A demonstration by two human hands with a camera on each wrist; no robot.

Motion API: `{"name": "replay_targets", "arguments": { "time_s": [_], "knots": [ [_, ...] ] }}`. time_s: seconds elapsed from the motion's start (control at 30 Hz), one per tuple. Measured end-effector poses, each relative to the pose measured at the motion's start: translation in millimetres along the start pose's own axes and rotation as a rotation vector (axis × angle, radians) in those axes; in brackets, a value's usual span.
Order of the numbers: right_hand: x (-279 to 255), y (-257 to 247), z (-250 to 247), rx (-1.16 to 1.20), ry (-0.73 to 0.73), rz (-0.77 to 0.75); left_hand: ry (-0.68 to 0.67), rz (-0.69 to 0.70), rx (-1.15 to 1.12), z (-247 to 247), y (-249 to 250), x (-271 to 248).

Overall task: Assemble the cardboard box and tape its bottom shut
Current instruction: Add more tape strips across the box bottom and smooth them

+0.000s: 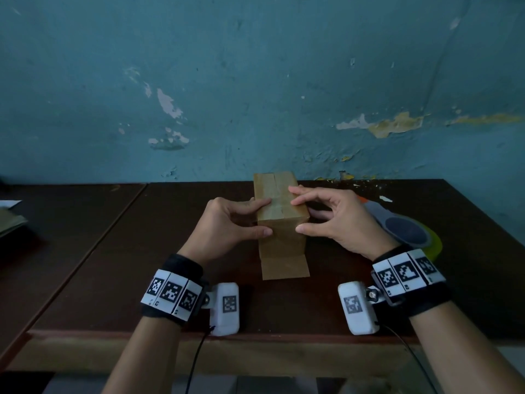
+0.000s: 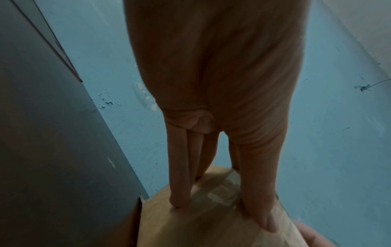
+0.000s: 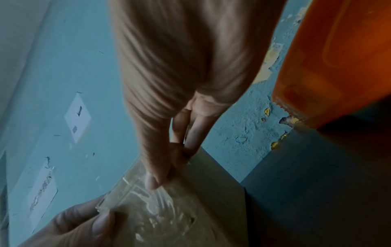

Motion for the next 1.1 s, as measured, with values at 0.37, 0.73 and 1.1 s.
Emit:
{"name": "replay_targets", "arguments": {
  "time_s": [0.37, 0.73, 1.1],
  "knots": [
    [-0.2, -0.5, -0.1, -0.022, -0.002, 0.006, 0.018, -0.014, 0.039, -1.3, 1.3, 0.2],
    [0.1, -0.4, -1.6, 0.007, -0.006, -0.009, 0.073, -0.029, 0.026, -5.1, -0.9, -0.2],
    [-1.2, -8.7, -7.7, 0.113, -0.005, -0.016, 0.073, -0.031, -0.046, -8.8, -1.0, -1.5]
  ]
}}
Point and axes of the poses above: each hand's wrist, its own x-axis towards the middle knuckle, its own z-axis out of the palm, y = z × x, the point moved 9 cm from there along x, towards the middle knuckle, and after that the axes turned 10 degrees about -y, right-handed, at the moved point
